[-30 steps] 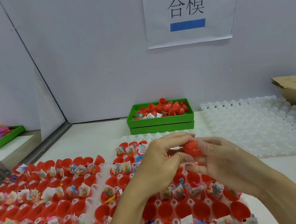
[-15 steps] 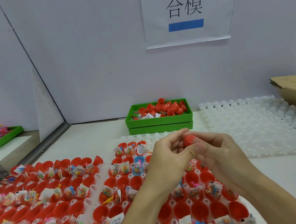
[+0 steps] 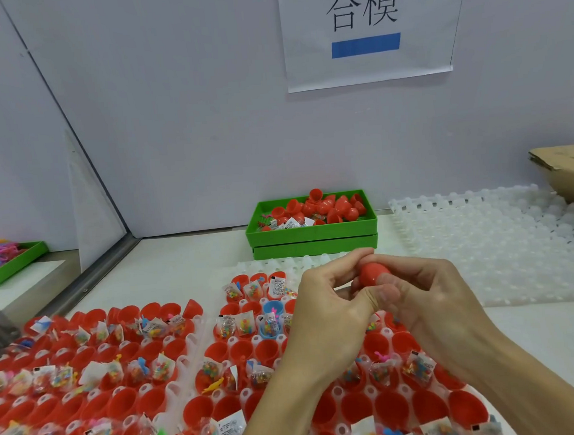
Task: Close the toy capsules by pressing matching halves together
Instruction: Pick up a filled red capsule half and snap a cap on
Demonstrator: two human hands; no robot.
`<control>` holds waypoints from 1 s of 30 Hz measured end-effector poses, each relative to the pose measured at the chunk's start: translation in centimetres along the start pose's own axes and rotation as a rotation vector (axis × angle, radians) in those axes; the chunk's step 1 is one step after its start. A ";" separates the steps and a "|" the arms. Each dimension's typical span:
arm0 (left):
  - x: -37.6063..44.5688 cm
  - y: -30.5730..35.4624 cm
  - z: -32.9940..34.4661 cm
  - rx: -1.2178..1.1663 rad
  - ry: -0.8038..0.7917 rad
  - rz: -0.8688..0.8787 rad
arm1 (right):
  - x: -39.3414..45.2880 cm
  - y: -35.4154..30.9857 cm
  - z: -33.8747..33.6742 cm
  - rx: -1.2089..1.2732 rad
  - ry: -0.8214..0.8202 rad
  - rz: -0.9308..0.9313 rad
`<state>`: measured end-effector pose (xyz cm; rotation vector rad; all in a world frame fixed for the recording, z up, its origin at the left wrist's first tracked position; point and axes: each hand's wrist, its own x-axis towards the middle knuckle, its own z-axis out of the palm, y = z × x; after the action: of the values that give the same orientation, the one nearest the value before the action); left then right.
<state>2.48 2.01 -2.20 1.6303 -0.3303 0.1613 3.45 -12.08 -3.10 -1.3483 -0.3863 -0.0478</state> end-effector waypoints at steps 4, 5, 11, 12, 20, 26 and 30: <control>0.1 0.2 -0.1 0.022 -0.047 0.026 | 0.3 -1.6 -1.5 0.287 -0.131 0.221; 0.1 0.3 -0.2 0.047 -0.065 0.040 | 0.2 -2.1 -1.8 0.361 -0.156 0.271; 0.0 0.4 -0.3 0.097 -0.080 0.122 | 0.1 -2.2 -2.0 0.545 -0.214 0.373; 0.1 0.4 -0.3 0.101 -0.075 0.131 | 0.1 -2.1 -1.9 0.536 -0.223 0.378; 0.2 0.3 -0.5 0.100 -0.040 0.137 | 0.2 -1.8 -1.9 0.382 -0.158 0.338; 0.4 0.1 -0.7 0.148 0.055 0.120 | 0.4 -1.7 -1.4 -0.097 0.103 0.015; 0.4 0.0 -0.9 0.158 0.061 0.108 | 0.2 -1.8 -1.1 -0.291 0.117 -0.081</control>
<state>2.99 2.82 -1.99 1.7606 -0.3668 0.3259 3.41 -13.53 -1.55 -1.6072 -0.3433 -0.2575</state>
